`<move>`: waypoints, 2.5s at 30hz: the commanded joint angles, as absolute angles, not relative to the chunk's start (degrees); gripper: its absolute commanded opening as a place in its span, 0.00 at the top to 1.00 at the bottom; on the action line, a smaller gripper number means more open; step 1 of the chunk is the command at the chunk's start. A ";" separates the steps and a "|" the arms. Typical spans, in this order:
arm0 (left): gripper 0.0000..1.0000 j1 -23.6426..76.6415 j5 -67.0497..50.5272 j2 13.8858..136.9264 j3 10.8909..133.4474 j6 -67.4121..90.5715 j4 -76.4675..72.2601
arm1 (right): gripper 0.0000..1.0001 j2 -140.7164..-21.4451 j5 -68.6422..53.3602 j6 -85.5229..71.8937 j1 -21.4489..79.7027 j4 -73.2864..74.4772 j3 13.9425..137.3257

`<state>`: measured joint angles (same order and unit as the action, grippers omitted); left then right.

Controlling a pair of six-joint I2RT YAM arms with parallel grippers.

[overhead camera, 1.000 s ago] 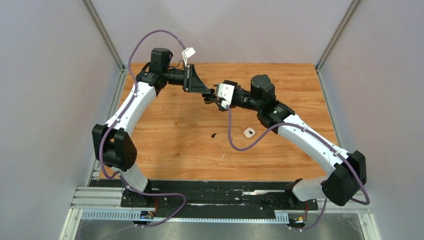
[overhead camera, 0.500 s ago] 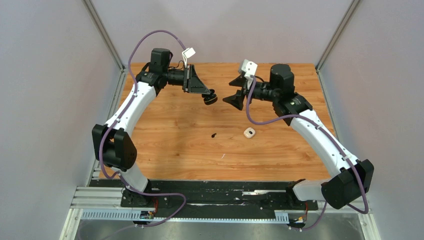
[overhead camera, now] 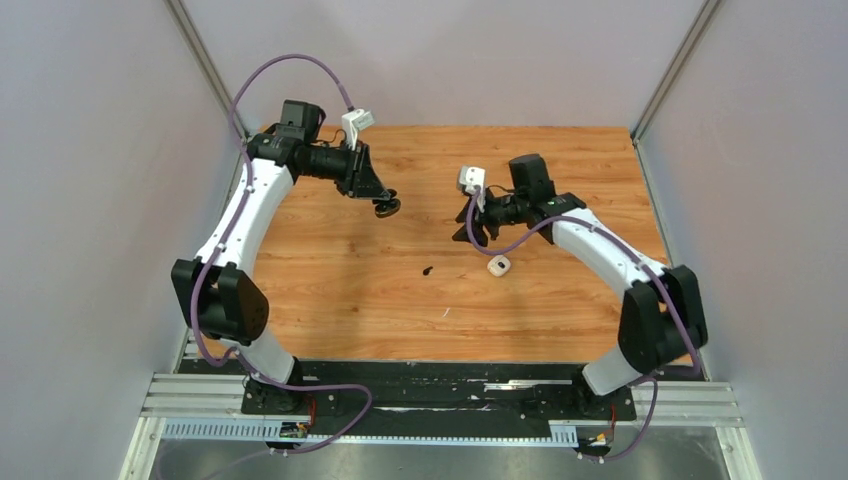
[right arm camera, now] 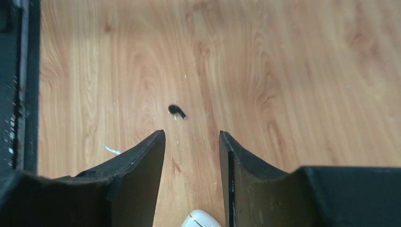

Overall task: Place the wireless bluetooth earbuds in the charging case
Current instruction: Pick up the left earbud from the center of the board.

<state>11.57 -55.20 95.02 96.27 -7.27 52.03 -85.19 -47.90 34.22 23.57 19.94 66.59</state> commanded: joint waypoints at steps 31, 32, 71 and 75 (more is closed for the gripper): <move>1.00 4.16 -52.11 82.89 88.67 -7.32 53.95 | 0.67 -116.64 -43.12 79.46 36.83 41.40 85.10; 1.00 4.14 -52.16 82.82 88.59 -7.22 53.81 | 0.67 -116.81 -42.89 79.45 36.97 41.44 85.26; 1.00 4.05 -53.17 84.02 87.73 -6.10 52.68 | 0.71 -121.15 -38.56 76.21 38.73 42.93 89.14; 1.00 4.04 -53.26 84.06 87.65 -6.11 52.69 | 0.71 -121.52 -35.96 76.54 39.59 43.02 89.10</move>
